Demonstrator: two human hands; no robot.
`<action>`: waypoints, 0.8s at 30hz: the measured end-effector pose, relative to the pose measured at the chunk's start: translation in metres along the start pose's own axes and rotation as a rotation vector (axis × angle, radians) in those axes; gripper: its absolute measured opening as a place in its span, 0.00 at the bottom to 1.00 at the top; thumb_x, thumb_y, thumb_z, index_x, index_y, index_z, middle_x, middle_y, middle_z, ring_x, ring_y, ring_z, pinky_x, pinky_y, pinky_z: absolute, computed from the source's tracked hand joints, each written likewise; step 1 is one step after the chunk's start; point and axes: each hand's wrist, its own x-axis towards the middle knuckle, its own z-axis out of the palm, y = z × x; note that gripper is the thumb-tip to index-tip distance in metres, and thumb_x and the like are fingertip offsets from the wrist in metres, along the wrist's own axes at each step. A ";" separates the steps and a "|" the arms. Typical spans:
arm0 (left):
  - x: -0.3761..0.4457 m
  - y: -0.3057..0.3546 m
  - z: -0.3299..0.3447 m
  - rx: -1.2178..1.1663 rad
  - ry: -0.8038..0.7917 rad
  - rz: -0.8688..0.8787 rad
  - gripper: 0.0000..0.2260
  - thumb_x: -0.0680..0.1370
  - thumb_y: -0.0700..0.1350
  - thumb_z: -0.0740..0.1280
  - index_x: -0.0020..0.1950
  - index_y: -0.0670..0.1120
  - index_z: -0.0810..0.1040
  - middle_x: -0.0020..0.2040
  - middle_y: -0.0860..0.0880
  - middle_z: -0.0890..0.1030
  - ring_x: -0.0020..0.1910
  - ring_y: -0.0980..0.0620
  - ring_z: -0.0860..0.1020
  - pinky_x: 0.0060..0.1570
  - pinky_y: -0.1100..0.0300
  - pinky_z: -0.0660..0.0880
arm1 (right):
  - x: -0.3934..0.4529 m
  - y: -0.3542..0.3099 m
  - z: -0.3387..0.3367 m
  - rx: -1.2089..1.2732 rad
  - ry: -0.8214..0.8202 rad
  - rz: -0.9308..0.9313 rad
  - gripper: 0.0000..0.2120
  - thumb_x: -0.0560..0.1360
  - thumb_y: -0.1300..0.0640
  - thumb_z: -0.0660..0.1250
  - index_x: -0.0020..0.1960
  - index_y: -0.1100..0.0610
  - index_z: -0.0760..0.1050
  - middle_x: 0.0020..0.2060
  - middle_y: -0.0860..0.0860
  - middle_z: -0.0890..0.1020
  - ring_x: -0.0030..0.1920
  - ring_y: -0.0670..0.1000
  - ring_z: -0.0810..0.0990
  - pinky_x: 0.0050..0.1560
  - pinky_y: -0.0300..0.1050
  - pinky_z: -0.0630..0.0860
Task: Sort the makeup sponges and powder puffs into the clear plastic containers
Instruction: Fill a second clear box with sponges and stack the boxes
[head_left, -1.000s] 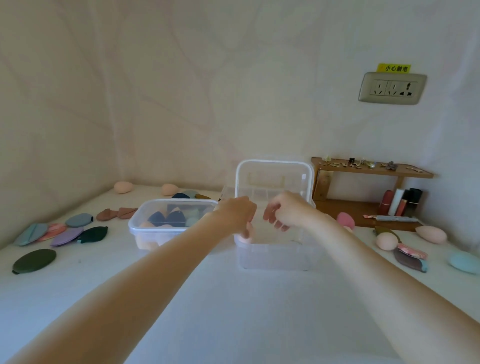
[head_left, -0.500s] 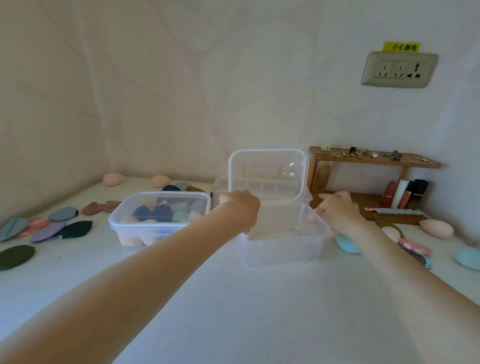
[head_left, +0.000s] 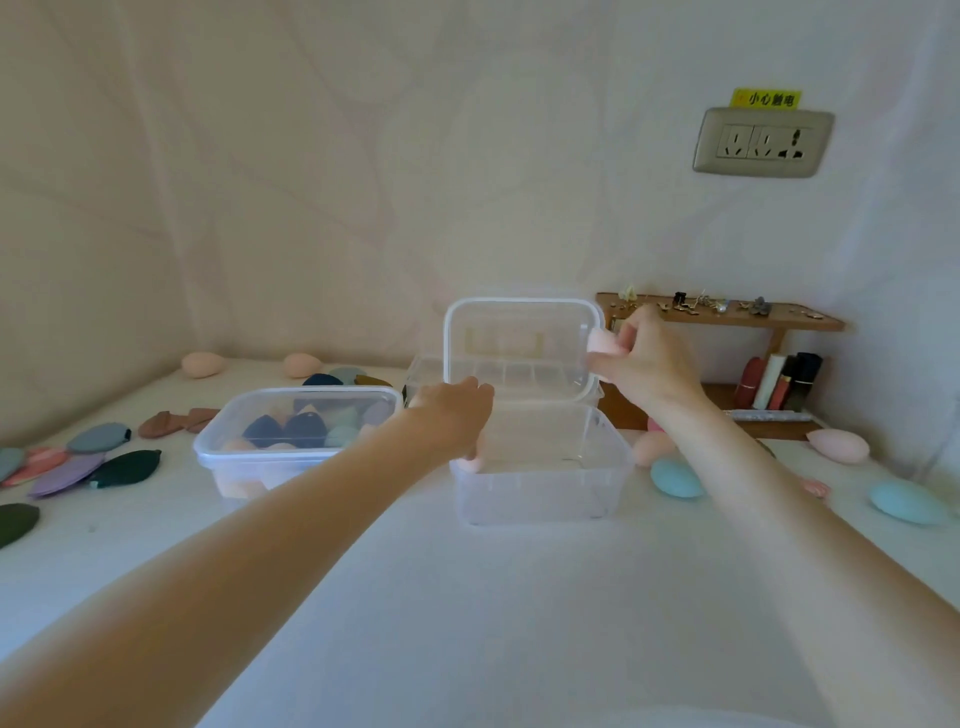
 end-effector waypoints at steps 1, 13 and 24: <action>-0.002 0.000 0.001 -0.010 0.013 -0.001 0.19 0.75 0.42 0.66 0.63 0.40 0.65 0.55 0.45 0.70 0.55 0.42 0.76 0.46 0.55 0.70 | -0.005 -0.008 0.004 0.073 -0.106 0.012 0.14 0.70 0.57 0.71 0.48 0.58 0.67 0.40 0.50 0.72 0.43 0.54 0.73 0.38 0.44 0.69; -0.014 0.004 0.000 -0.105 0.022 -0.029 0.19 0.77 0.43 0.64 0.66 0.42 0.65 0.62 0.44 0.70 0.59 0.41 0.74 0.51 0.55 0.68 | -0.043 -0.022 0.056 -0.177 -0.510 -0.017 0.12 0.73 0.60 0.66 0.56 0.55 0.75 0.39 0.46 0.73 0.46 0.50 0.73 0.34 0.36 0.65; -0.017 0.022 -0.006 -0.266 0.103 0.015 0.19 0.76 0.41 0.65 0.65 0.42 0.65 0.61 0.42 0.69 0.59 0.41 0.73 0.54 0.54 0.71 | -0.041 -0.022 0.061 -0.227 -0.595 0.101 0.09 0.72 0.61 0.66 0.51 0.63 0.74 0.37 0.55 0.78 0.32 0.50 0.75 0.35 0.39 0.71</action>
